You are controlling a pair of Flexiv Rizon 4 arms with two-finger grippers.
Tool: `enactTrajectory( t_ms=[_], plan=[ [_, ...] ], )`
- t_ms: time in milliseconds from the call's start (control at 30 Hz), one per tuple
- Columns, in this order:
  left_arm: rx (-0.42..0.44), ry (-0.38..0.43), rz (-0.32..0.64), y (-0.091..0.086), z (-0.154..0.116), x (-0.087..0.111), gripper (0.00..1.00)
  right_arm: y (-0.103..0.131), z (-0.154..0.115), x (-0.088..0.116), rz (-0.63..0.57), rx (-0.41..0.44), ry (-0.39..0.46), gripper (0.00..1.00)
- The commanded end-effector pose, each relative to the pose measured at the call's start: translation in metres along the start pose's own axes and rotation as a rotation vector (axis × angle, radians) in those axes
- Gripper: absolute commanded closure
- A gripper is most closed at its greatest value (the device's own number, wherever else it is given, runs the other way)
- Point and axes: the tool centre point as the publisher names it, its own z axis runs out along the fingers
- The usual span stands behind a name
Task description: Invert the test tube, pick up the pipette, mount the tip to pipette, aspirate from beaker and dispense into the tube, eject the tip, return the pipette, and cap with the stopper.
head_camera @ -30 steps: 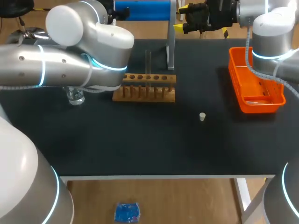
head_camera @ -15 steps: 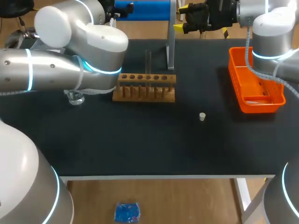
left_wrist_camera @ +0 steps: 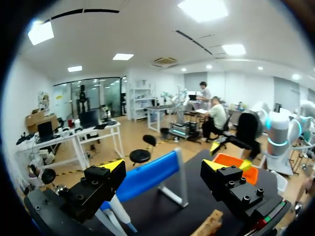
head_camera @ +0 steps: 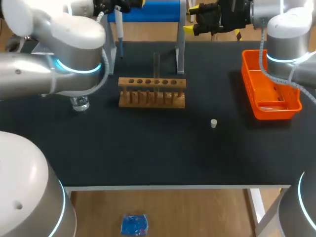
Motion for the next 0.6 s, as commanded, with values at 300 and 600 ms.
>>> enactTrajectory(
  t_ms=[300, 600],
  plan=[
    [-0.023, 0.902, 0.228, 0.006, -0.078, 0.037, 0.00, 0.001, 0.000, 0.000, 0.000, 0.003, 0.000, 0.00],
    [0.013, 0.709, 0.200, 0.048, -0.102, 0.066, 0.00, 0.001, 0.000, 0.000, 0.000, 0.003, 0.000, 0.00]
  ],
)
